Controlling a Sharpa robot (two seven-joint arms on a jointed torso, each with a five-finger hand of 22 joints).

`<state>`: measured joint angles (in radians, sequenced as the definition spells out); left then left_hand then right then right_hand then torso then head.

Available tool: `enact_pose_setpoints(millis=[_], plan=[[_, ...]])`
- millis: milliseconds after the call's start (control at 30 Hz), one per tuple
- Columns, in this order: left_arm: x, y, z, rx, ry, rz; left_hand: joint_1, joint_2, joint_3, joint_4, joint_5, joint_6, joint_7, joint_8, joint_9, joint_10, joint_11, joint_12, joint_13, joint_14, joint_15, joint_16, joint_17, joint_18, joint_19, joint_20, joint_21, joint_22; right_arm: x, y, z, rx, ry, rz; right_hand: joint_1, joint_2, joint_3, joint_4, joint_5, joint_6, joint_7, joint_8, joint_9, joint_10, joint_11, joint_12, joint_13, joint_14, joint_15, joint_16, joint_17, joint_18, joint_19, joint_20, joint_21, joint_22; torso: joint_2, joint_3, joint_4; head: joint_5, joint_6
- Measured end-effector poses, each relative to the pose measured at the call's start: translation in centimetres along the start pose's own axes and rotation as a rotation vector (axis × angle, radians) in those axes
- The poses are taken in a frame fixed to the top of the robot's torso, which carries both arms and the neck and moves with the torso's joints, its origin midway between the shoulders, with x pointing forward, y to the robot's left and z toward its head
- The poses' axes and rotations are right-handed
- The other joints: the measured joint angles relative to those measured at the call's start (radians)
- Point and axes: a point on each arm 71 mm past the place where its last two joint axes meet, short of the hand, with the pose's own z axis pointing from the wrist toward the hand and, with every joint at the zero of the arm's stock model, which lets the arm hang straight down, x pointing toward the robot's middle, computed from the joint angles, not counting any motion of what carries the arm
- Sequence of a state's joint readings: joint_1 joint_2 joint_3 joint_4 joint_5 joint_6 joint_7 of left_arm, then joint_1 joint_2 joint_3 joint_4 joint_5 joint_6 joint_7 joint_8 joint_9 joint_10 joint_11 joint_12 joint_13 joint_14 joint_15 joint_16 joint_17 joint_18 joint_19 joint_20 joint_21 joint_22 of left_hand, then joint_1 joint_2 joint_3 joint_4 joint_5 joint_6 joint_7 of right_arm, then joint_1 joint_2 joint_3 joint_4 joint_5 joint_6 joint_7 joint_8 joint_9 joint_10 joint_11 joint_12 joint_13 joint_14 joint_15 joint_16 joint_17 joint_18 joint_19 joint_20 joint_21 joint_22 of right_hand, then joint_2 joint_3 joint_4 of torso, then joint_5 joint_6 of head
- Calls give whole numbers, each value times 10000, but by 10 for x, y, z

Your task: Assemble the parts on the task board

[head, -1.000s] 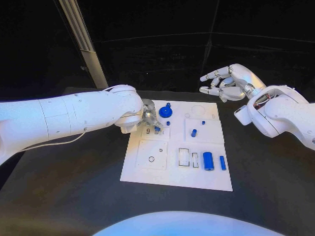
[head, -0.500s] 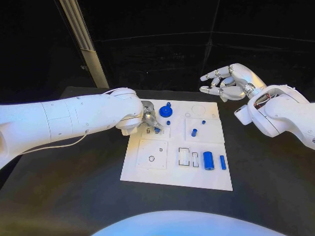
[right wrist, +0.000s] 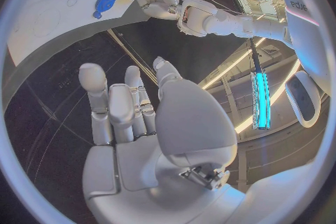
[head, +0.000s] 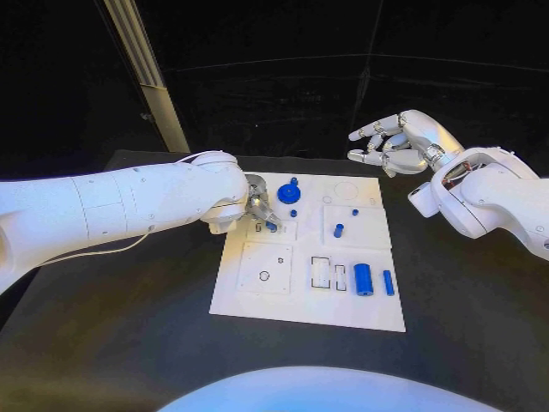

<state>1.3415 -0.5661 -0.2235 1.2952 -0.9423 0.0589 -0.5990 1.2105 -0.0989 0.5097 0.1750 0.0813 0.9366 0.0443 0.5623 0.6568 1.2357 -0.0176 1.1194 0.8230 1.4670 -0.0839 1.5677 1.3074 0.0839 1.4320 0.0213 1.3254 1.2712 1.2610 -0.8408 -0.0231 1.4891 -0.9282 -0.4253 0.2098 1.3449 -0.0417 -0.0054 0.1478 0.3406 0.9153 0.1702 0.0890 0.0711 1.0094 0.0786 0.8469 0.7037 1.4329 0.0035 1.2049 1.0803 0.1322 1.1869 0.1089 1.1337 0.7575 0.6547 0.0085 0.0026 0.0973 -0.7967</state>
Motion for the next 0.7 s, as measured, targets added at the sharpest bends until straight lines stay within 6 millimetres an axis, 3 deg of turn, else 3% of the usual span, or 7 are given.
enact_pose_setpoints(millis=[700], plan=[[2,-3,1,-47,227,315,-61,58,29,28,-123,-6,3,47,76,172,-75,66,54,0,0,0,0,0,0,0,0,29,1,0,1,-2,51,13,0,0,0,0,0,0,0,0,0,0,0,0,2,0,0,0,0,0,0,0,0,2,0,7,0,-16,-38]])
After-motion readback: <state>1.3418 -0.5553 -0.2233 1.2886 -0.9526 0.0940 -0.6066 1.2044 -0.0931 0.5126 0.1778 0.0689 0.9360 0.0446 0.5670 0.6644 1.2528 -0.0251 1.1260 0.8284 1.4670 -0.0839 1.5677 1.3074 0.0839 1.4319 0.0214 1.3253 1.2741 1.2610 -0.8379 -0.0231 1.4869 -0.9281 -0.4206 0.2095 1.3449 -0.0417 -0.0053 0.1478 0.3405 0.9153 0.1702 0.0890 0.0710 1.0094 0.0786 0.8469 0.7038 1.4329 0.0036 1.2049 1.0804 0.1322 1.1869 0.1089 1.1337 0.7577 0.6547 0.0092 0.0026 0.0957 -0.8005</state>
